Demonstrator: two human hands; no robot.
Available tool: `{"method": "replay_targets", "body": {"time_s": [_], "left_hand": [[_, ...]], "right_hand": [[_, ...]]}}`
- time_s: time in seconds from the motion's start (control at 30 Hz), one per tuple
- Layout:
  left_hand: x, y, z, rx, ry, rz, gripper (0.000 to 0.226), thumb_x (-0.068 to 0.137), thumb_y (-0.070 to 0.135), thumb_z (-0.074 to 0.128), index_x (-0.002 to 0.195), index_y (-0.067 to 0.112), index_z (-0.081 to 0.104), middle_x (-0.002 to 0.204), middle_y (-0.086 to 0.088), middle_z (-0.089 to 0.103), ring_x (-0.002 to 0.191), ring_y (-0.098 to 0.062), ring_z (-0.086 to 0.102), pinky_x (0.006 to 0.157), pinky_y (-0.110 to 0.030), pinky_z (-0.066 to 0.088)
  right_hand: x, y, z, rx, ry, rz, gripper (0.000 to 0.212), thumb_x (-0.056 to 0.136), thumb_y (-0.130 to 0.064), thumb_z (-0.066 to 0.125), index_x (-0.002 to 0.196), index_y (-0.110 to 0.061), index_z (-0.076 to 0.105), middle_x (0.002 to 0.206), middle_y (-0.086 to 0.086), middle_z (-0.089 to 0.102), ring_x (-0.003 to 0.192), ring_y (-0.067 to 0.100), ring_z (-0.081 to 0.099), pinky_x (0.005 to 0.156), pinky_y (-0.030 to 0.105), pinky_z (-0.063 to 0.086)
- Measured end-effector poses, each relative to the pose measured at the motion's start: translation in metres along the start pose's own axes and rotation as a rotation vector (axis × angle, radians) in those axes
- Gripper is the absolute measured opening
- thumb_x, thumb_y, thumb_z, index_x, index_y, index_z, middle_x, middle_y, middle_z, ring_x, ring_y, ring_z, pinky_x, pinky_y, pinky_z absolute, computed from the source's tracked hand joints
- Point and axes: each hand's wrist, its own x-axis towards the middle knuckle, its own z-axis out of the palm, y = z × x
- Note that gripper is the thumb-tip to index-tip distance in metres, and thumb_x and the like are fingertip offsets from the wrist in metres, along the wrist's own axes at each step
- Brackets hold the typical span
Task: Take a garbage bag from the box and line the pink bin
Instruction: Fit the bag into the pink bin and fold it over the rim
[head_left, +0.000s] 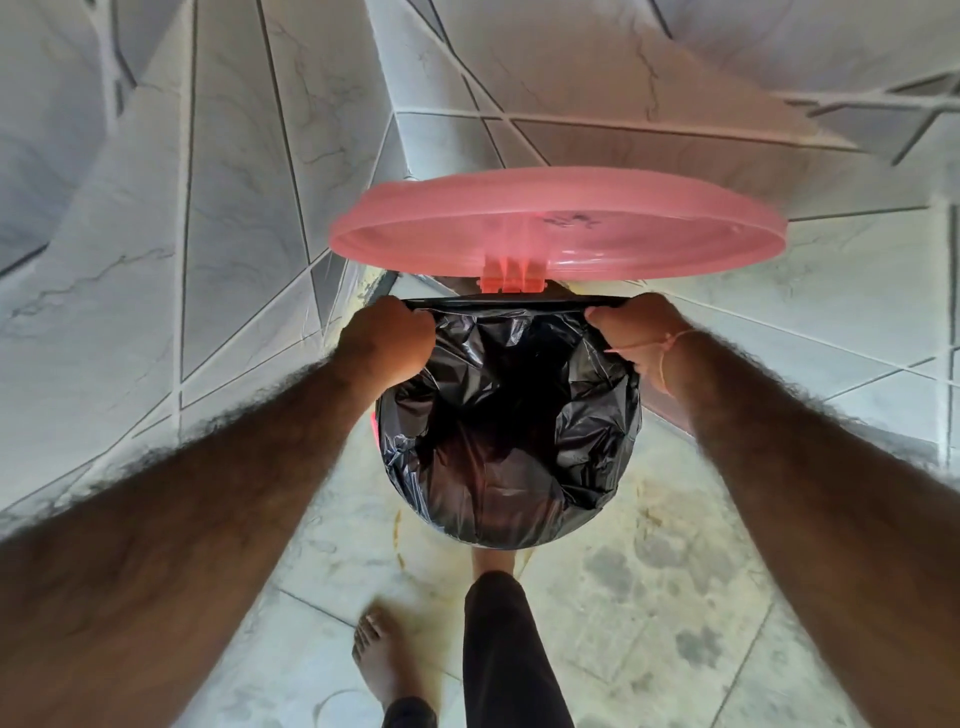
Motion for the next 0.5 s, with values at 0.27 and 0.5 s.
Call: {"method": "replay_targets", "body": {"time_s": [0.27, 0.5], "left_hand": [[0.006, 0.013, 0.006, -0.362, -0.067, 0.199, 0.034, 0.1, 0.023, 0.04, 0.129, 0.022, 0.057, 0.135, -0.009, 0.058, 0.087, -0.016, 0.061, 0.067, -0.025, 0.041], [0.021, -0.026, 0.011, -0.6, -0.222, -0.138, 0.045, 0.09, 0.05, 0.046, 0.096, 0.013, 0.07, 0.101, -0.005, 0.072, 0.095, -0.021, 0.063, 0.082, -0.036, 0.039]], "right_hand": [[-0.002, 0.003, 0.015, 0.01, 0.109, -0.418, 0.031, 0.092, -0.028, 0.052, 0.103, -0.005, 0.071, 0.112, 0.021, 0.071, 0.109, 0.038, 0.062, 0.097, 0.045, 0.049], [0.011, 0.044, 0.01, -0.157, -0.028, -0.267, 0.039, 0.103, -0.026, 0.035, 0.118, 0.003, 0.057, 0.087, 0.024, 0.064, 0.093, 0.039, 0.064, 0.075, 0.033, 0.045]]}}
